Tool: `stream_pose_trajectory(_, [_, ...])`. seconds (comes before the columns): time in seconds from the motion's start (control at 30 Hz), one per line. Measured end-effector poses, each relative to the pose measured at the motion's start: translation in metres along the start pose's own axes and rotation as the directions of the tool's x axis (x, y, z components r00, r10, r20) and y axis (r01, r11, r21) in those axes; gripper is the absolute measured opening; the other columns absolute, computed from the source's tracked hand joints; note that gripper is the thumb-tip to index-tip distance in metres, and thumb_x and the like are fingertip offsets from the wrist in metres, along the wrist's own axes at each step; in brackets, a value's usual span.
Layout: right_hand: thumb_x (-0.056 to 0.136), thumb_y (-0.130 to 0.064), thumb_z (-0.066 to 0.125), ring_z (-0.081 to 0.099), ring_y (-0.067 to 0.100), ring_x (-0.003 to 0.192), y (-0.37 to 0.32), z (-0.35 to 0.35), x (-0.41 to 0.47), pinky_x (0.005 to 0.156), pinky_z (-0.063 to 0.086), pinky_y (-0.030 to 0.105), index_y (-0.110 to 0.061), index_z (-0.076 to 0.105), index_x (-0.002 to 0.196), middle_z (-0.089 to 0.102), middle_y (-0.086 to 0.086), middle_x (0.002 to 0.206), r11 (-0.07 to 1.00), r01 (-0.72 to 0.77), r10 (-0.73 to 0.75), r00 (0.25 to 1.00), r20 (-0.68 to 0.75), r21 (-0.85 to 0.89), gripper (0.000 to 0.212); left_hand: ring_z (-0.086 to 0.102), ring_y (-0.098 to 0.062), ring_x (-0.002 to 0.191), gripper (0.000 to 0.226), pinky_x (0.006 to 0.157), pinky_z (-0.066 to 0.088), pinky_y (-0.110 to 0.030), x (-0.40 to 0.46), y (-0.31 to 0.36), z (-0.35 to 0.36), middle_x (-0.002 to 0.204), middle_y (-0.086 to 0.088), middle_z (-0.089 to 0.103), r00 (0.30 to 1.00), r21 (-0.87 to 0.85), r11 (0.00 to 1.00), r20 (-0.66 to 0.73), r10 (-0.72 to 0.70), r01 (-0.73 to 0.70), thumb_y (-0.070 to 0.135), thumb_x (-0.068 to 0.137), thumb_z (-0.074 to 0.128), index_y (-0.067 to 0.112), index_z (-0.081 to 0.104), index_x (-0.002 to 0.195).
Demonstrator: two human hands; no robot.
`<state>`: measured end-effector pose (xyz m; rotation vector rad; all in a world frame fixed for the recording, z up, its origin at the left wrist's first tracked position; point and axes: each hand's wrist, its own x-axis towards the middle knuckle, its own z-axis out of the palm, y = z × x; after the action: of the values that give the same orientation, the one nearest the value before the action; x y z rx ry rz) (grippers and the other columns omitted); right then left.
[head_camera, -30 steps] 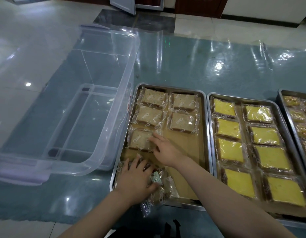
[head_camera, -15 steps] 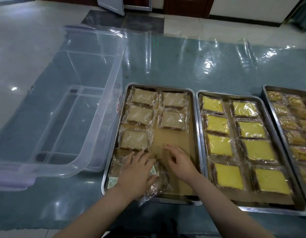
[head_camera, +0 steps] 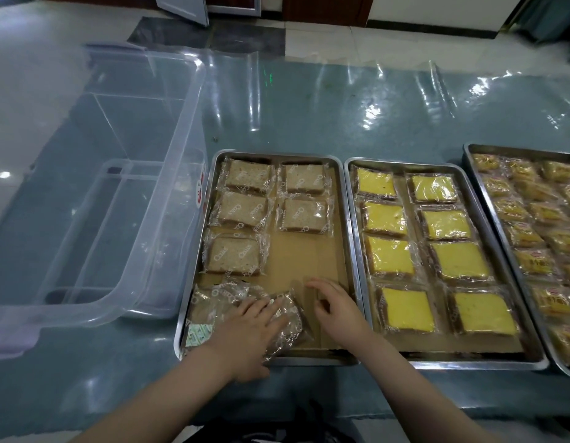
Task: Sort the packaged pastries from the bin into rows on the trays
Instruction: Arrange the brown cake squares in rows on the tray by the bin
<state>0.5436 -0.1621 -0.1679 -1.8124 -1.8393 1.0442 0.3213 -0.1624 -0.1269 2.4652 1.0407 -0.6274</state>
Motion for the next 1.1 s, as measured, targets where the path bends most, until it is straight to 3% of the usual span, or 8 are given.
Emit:
stream_pose_trajectory(0.17, [0.095,-0.009,0.052,0.036,-0.004,0.128,-0.001,0.001,-0.007,0.109,0.026,0.013,-0.024,0.052,0.137,0.047,-0.013,0.137,1.0,-0.003,0.003,1.0,0.025,0.001,0.045,-0.014,-0.021,0.149,0.092,0.118,-0.014,-0.038,0.004,-0.003,0.001,0.162,-0.002,-0.016,0.995,-0.013,0.998,0.081,0.064,-0.063,0.04,0.087,0.055,0.029,-0.006,0.155])
stream_pose_trajectory(0.33, [0.098,-0.022,0.053,0.04,-0.006,0.127,0.002,0.004,-0.013,0.111,0.033,0.021,-0.032,0.055,0.132,0.053,-0.017,0.133,0.998,0.016,-0.018,0.999,0.038,0.064,0.036,0.002,-0.012,0.149,0.074,0.115,-0.003,-0.026,0.006,-0.013,-0.02,0.163,0.007,0.001,0.979,-0.359,0.93,0.143,0.144,-0.084,0.028,0.093,0.052,0.034,0.012,0.155])
stream_pose_trajectory(0.43, [0.097,-0.046,0.05,0.048,-0.005,0.121,-0.002,0.002,-0.02,0.104,0.04,0.023,-0.035,0.059,0.128,0.058,-0.022,0.125,0.991,0.028,-0.037,0.997,0.064,0.132,0.035,0.028,-0.008,0.141,0.063,0.115,0.023,-0.025,0.005,-0.019,-0.028,0.157,0.011,0.024,0.983,-0.605,0.796,0.133,0.127,-0.021,0.022,0.094,0.05,0.038,0.028,0.151])
stream_pose_trajectory(0.57, [0.084,-0.064,0.058,0.055,-0.003,0.113,-0.006,-0.002,-0.032,0.096,0.047,0.021,-0.035,0.051,0.133,0.059,-0.021,0.122,0.978,0.005,-0.034,0.99,0.135,0.208,0.058,0.057,-0.007,0.084,0.045,0.072,0.046,-0.018,0.005,-0.023,-0.031,0.117,0.001,0.061,0.996,-0.861,0.507,0.079,0.035,0.051,0.022,0.09,0.048,0.043,0.054,0.13])
stream_pose_trajectory(0.67, [0.083,-0.048,0.07,0.058,-0.003,0.107,-0.005,-0.001,-0.033,0.091,0.05,0.021,-0.035,0.05,0.128,0.061,-0.019,0.116,0.983,-0.018,0.0,0.995,0.099,0.183,0.051,0.057,-0.001,0.094,0.041,0.073,0.043,-0.012,0.01,-0.025,-0.033,0.113,0.008,0.061,0.999,-0.89,0.456,-0.018,-0.05,0.007,0.009,0.094,0.046,0.033,0.061,0.123])
stream_pose_trajectory(0.8, [0.09,-0.037,0.066,0.064,-0.001,0.095,-0.004,-0.001,-0.03,0.085,0.055,0.033,-0.033,0.058,0.118,0.069,-0.017,0.104,0.981,-0.028,0.035,0.999,-0.033,0.192,0.029,0.063,-0.013,0.097,0.029,0.084,0.053,-0.029,0.019,-0.024,-0.029,0.109,0.005,0.066,0.959,-0.939,0.342,-0.113,-0.26,-0.018,0.017,0.097,0.048,0.033,0.064,0.114])
stream_pose_trajectory(0.97, [0.094,-0.039,0.06,0.062,-0.002,0.078,-0.01,-0.005,-0.027,0.066,0.051,0.018,-0.028,0.06,0.108,0.067,-0.016,0.085,0.993,-0.065,0.073,0.995,-0.071,0.103,0.018,0.062,-0.006,0.072,0.028,0.067,0.054,-0.035,0.026,-0.025,-0.03,0.083,0.008,0.064,0.824,-0.837,0.543,-0.348,-0.446,-0.06,0.04,0.102,0.038,0.03,0.057,0.12])
stream_pose_trajectory(1.1, [0.094,-0.043,0.059,0.058,-0.003,0.082,-0.009,-0.002,-0.018,0.065,0.04,0.009,-0.021,0.058,0.116,0.065,-0.013,0.093,0.984,-0.165,0.171,0.981,-0.087,0.062,0.031,0.055,-0.008,0.117,0.038,0.099,0.048,-0.032,0.026,-0.027,-0.025,0.128,0.006,0.057,0.85,-0.641,0.768,-0.411,-0.329,-0.013,0.037,0.103,0.038,0.025,0.046,0.138])
